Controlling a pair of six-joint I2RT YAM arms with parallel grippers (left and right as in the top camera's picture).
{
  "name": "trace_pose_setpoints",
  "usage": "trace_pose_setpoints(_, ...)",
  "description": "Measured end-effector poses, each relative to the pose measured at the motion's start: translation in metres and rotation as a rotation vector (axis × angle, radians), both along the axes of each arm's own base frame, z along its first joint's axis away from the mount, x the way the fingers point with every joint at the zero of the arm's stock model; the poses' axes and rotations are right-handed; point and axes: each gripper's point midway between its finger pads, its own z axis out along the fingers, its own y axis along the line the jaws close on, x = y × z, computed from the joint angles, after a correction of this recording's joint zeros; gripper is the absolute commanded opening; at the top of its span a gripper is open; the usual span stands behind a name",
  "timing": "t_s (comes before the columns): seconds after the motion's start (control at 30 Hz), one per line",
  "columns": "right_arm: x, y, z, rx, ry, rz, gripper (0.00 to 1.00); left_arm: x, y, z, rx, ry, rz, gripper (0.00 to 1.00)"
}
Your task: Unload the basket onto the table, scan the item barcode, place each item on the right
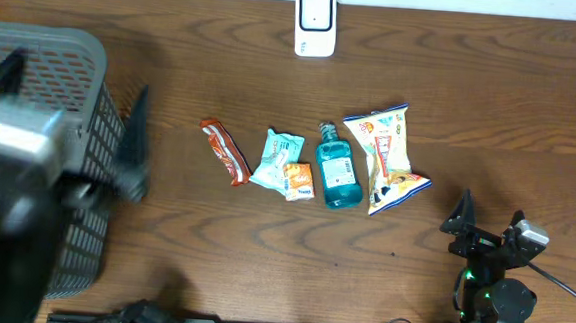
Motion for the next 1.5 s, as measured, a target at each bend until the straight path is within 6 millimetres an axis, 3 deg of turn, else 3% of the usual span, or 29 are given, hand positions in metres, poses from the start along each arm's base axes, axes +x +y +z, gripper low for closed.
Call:
trace_pose_setpoints(0.3,0.000,0.000,0.000,0.000,0.001,0.000,0.99,-0.037,-0.002,-0.027,0.027,-0.031,-0.104,0.98)
trace_pose_setpoints(0.4,0.000,0.000,0.000,0.000,0.000,0.000,0.99,-0.061,-0.007,-0.028,0.039,-0.076,-0.158,0.98)
trace_pose_setpoints(0.6,0.000,0.000,0.000,0.000,0.001,0.000,0.99,-0.130,-0.021,-0.024,0.063,-0.218,-0.294,0.98)
trace_pose_setpoints(0.83,0.000,0.000,0.000,0.000,0.001,0.000,0.99,-0.211,-0.024,0.014,0.095,-0.531,-0.375,0.98)
trace_pose_setpoints(0.97,0.000,0.000,0.000,0.000,0.001,0.000,0.99,-0.219,-0.026,0.014,0.102,-0.543,-0.390,0.98)
trace_pose_setpoints(1.37,0.000,0.000,0.000,0.001,0.001,0.000,0.99,-0.207,-0.029,0.002,0.124,-0.521,-0.313,0.98)
trace_pose_setpoints(1.5,0.000,0.000,0.000,0.000,0.000,0.000,0.99,-0.227,-0.029,-0.015,0.145,-0.578,-0.258,0.98)
